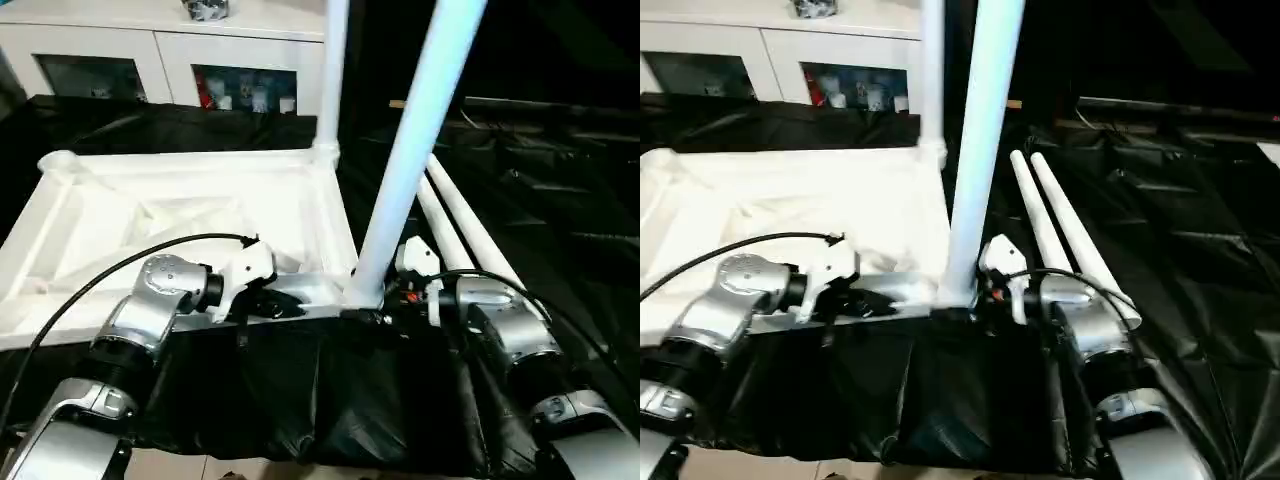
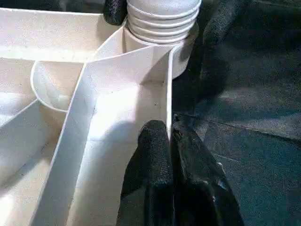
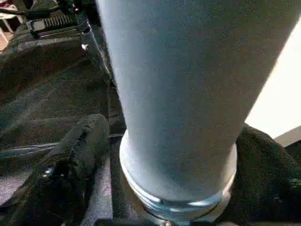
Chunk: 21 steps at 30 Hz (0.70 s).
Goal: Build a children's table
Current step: Rotate leg to tighten
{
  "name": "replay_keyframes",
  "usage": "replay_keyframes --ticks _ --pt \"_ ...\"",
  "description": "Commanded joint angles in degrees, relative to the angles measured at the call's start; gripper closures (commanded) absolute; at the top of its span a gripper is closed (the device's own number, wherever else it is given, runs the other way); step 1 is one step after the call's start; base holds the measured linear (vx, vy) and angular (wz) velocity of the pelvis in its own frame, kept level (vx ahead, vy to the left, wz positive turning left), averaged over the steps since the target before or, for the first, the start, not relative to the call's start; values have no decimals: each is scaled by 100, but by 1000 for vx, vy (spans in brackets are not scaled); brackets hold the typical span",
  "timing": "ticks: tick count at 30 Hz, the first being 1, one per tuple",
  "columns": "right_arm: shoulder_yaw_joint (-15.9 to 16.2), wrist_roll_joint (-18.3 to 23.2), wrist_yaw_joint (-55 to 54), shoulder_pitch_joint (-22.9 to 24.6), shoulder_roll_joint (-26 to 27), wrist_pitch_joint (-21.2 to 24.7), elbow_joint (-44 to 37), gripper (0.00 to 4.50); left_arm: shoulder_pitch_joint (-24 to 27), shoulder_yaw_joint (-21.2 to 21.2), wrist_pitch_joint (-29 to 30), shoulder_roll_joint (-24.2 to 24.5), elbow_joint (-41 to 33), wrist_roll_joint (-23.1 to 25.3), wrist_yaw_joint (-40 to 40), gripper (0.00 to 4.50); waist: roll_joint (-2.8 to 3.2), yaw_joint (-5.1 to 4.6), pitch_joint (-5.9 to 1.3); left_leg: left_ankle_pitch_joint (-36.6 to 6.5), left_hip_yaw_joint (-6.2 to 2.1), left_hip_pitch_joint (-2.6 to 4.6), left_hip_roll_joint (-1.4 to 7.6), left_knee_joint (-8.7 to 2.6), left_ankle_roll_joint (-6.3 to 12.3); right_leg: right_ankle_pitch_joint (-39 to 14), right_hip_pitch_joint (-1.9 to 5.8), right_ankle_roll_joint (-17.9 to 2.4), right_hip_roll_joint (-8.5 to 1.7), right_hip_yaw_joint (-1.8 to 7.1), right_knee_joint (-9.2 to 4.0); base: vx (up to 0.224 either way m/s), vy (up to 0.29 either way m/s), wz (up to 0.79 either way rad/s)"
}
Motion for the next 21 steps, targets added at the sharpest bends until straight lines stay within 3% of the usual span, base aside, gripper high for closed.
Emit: replay_keyframes --ticks 1,3,9,12,17,19,20,21 --pt "111 24 204 23 -60 207 14 90 69 -64 -87 28 1 -63 -174 450 -17 41 -323 -1036 -66 32 242 -309 378 -1033 286 -1404 -384 272 -336 0 0 0" --pt "119 50 263 26 -78 227 -14 108 71 -71 -88 43 3 -81 -207 450 -46 44 -326 -1015 -61 31 240 -306 388 -1009 289 -1401 -381 271 -334 0 0 0" --pt "77 226 246 199 86 467 -262 152 109 -11 9 -12 -42 -163 -103 450 -19 65 -312 -985 -66 35 238 -309 373 -982 283 -1406 -383 270 -326 0 0 0" --pt "-163 224 -615 305 366 379 -200 168 11 76 168 -301 66 -56 525 450 -33 64 -294 -1030 -64 42 240 -322 310 -1119 267 -1365 -392 280 -348 0 0 0" --pt "-515 -32 -2660 299 969 304 281 172 -209 119 433 -994 232 175 1744 450 -68 -18 -254 -1472 -108 94 205 -349 47 -2341 207 -989 -420 289 -494 0 0 0" --pt "-680 -112 -3704 228 1374 275 547 173 -344 146 668 -1479 345 217 2392 450 -54 -46 -246 -1532 -113 95 203 -362 14 -2462 188 -913 -412 291 -518 0 0 0" --pt "-728 -139 -4059 190 1536 270 636 173 -386 129 743 -1657 389 263 2636 450 -18 -47 -238 -1576 -123 107 202 -370 -11 -2510 179 -899 -412 287 -525 0 0 0" --pt "-756 -170 -4334 150 1664 253 704 173 -404 87 759 -1778 422 321 2792 450 -36 -69 -247 -1677 -131 112 179 -363 -3 -2679 187 -827 -409 274 -551 0 0 0"
